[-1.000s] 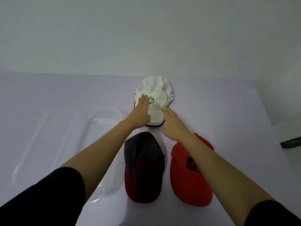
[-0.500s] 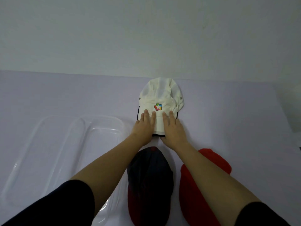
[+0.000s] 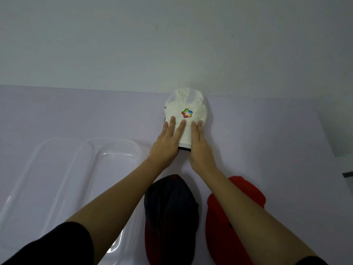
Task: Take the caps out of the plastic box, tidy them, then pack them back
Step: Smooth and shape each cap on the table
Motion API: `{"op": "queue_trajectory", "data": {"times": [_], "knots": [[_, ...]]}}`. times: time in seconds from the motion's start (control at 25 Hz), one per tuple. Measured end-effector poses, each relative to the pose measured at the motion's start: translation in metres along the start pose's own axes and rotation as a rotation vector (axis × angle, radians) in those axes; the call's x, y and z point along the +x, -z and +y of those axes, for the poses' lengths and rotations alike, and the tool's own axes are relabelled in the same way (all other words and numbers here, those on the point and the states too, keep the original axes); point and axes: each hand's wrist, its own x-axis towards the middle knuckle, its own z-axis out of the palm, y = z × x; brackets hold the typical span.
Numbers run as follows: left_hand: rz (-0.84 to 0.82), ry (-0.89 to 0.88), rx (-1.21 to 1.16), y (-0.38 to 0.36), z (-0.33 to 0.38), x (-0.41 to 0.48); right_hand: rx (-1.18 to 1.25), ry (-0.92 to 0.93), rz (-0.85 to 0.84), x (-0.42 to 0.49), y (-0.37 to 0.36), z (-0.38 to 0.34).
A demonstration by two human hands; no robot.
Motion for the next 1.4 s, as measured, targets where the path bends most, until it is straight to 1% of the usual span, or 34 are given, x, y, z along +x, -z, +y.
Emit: {"op": "queue_trajectory", "data": {"times": [0.08, 0.2, 0.24, 0.36, 0.48, 0.52, 0.6, 0.68, 0.76, 0.84, 0.96, 1.0, 1.08, 1.12, 1.16, 1.24, 1.28, 1.32, 1.36, 1.4], "knots": [[0.041, -0.011, -0.165, 0.003, 0.005, -0.002, 0.118, 0.021, 0.014, -0.003, 0.005, -0.005], [0.138, -0.024, -0.445, 0.002, 0.015, -0.006, 0.303, 0.026, 0.078, -0.007, 0.007, -0.016], [0.147, -0.027, -0.469, 0.004, 0.016, -0.007, 0.306, 0.039, 0.08, -0.009, 0.009, -0.017], [0.089, -0.063, -0.417, 0.017, 0.005, -0.009, 0.174, 0.093, 0.029, -0.013, 0.023, -0.006], [0.165, -0.049, -0.388, 0.025, -0.015, -0.01, 0.137, 0.121, 0.042, -0.012, 0.028, -0.003], [0.178, -0.027, -0.407, 0.024, -0.016, -0.012, 0.192, 0.091, 0.063, -0.011, 0.028, -0.005], [0.184, 0.017, -0.505, 0.021, -0.006, -0.016, 0.418, -0.042, 0.062, -0.011, 0.028, -0.015], [0.225, 0.065, -0.685, 0.019, 0.013, -0.018, 0.648, -0.117, 0.022, -0.016, 0.025, -0.025], [0.225, 0.164, -0.857, 0.018, 0.037, -0.018, 0.808, -0.161, 0.067, -0.022, 0.022, -0.031], [0.225, 0.237, -1.049, 0.016, 0.05, -0.015, 0.844, -0.168, 0.101, -0.024, 0.024, -0.034], [0.261, 0.256, -1.179, 0.019, 0.053, -0.011, 0.8, -0.06, 0.074, -0.019, 0.028, -0.036], [0.276, 0.249, -1.195, 0.022, 0.054, -0.011, 0.785, -0.038, 0.073, -0.017, 0.029, -0.037], [0.294, 0.212, -1.13, 0.023, 0.047, -0.013, 0.716, 0.003, 0.112, -0.015, 0.033, -0.037], [0.288, 0.162, -1.03, 0.025, 0.04, -0.017, 0.663, 0.044, 0.136, -0.017, 0.037, -0.036], [0.256, 0.09, -0.904, 0.026, 0.031, -0.019, 0.588, 0.094, 0.149, -0.019, 0.041, -0.031], [0.127, -0.087, -0.613, 0.033, 0.004, -0.021, 0.382, 0.18, 0.139, -0.025, 0.047, -0.013], [0.041, -0.13, -0.55, 0.04, -0.008, -0.021, 0.294, 0.192, 0.141, -0.029, 0.049, -0.005], [-0.013, -0.119, -0.553, 0.048, -0.017, -0.021, 0.242, 0.195, 0.151, -0.033, 0.051, 0.0], [-0.003, -0.065, -0.595, 0.058, -0.022, -0.017, 0.203, 0.209, 0.165, -0.037, 0.054, 0.001], [0.042, -0.001, -0.654, 0.069, -0.023, -0.012, 0.168, 0.24, 0.173, -0.04, 0.055, -0.001]]}}
